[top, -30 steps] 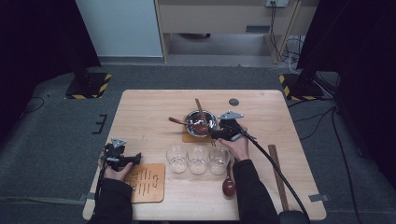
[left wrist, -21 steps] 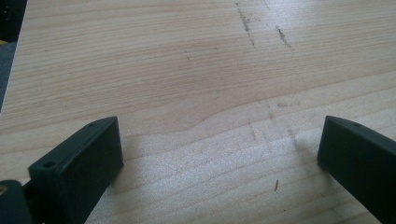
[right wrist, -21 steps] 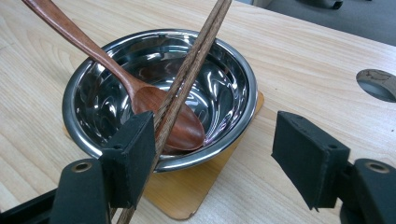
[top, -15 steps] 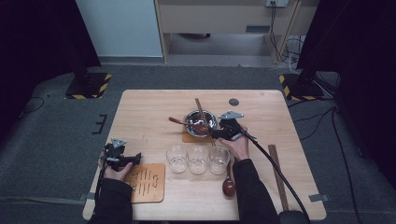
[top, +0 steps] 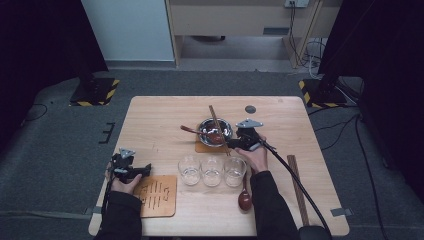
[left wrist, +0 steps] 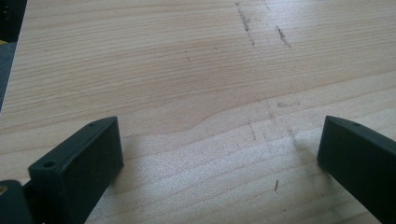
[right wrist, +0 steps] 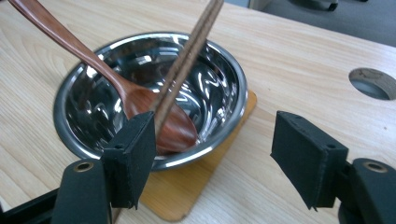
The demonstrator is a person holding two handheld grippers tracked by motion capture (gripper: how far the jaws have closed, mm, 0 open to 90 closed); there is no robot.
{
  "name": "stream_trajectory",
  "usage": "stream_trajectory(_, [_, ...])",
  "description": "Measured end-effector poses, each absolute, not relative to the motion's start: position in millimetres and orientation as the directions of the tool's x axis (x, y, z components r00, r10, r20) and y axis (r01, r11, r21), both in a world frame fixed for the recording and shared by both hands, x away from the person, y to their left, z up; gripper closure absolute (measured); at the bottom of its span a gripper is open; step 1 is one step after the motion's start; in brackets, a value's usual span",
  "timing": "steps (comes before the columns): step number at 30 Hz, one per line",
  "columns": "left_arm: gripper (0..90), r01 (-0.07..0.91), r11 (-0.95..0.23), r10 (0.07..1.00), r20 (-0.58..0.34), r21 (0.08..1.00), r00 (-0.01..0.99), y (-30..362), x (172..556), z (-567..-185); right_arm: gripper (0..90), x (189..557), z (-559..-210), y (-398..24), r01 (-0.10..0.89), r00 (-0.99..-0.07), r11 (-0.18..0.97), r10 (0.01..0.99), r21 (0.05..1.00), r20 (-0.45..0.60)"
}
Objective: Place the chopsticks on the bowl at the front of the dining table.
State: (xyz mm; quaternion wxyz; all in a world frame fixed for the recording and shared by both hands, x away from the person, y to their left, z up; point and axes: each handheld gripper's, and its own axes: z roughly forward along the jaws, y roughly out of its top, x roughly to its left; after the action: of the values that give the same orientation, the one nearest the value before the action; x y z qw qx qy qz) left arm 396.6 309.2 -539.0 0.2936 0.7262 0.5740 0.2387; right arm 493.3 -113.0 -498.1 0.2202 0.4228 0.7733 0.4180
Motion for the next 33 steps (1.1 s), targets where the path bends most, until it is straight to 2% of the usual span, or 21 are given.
stream_trajectory(33, [0.0,0.694,-0.169,0.974,0.010,0.700,0.227,309.2,396.6,-539.0,28.2,482.7,-503.9,-105.5,0.441,-0.613,0.314,0.789,0.841,0.028])
